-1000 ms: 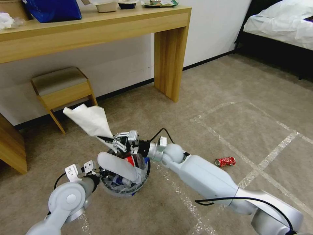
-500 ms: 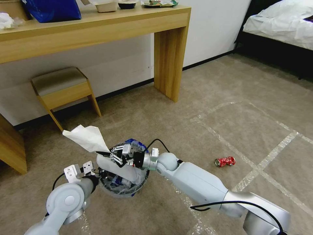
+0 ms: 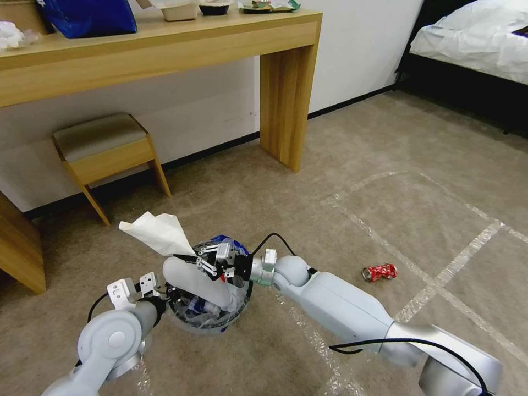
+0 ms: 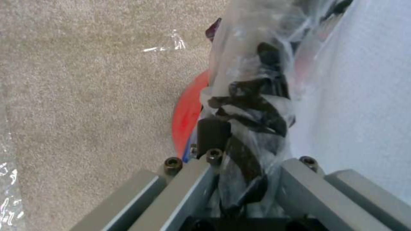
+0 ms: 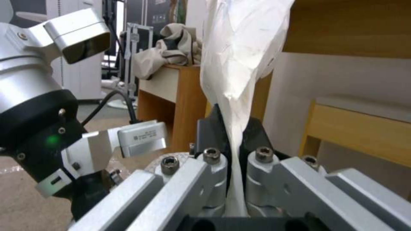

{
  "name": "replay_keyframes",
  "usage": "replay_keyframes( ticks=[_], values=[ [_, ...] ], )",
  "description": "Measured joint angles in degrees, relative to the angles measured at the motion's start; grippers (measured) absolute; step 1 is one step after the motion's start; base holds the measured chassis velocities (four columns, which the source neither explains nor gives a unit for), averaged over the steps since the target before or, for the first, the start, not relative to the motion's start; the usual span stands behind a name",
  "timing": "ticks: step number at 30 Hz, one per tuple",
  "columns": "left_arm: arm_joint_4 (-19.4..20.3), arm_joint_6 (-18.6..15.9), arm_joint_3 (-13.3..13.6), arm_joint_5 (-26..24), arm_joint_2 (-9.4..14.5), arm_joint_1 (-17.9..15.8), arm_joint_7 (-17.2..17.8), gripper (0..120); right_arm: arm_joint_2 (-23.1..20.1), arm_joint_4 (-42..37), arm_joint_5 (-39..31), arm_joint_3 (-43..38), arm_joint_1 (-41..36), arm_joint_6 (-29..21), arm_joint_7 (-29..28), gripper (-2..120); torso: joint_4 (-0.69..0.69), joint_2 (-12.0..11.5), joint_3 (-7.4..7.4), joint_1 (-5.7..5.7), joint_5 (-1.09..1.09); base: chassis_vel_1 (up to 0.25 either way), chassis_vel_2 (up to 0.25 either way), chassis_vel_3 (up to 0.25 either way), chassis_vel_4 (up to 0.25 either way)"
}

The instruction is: Pick up the trash bin and place the garbage on the floor into it.

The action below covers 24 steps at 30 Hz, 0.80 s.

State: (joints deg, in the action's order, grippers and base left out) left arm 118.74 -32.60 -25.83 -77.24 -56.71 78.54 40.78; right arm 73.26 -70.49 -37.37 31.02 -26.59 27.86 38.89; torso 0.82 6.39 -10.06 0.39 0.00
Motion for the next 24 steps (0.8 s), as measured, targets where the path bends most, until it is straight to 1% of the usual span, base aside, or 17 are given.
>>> replay_keyframes(
  ticks=[10, 15, 20, 24],
  values=[
    [-0.2, 0.0, 0.0, 0.2, -0.2, 0.0, 0.0, 0, -2.0, 1.0, 2.2, -1.4, -0.7, 0.9, 0.9, 0, 0.00, 0.0, 0.00, 0.00, 0.00, 0.000, 0.000, 0.000, 0.000],
    [-0.5, 0.0, 0.2, 0.3, -0.6, -0.8, 0.0, 0, -3.5, 1.1, 2.9, -1.5, -1.1, 1.3, 1.2, 0, 0.00, 0.0, 0.00, 0.00, 0.01, 0.000, 0.000, 0.000, 0.000],
    [-0.6, 0.0, 0.4, 0.1, -0.7, -1.0, 0.2, 0, -3.7, 2.0, 3.6, -1.4, -1.5, 1.7, 1.3, 0, 0.00, 0.0, 0.00, 0.00, 0.01, 0.000, 0.000, 0.000, 0.000],
    [-0.3, 0.0, 0.1, 0.1, -0.5, -0.6, 0.2, 0, -3.0, 3.8, 4.7, -1.4, -1.8, 2.4, 1.6, 0, -0.01, 0.0, 0.00, 0.00, 0.00, 0.000, 0.000, 0.000, 0.000]
  ],
)
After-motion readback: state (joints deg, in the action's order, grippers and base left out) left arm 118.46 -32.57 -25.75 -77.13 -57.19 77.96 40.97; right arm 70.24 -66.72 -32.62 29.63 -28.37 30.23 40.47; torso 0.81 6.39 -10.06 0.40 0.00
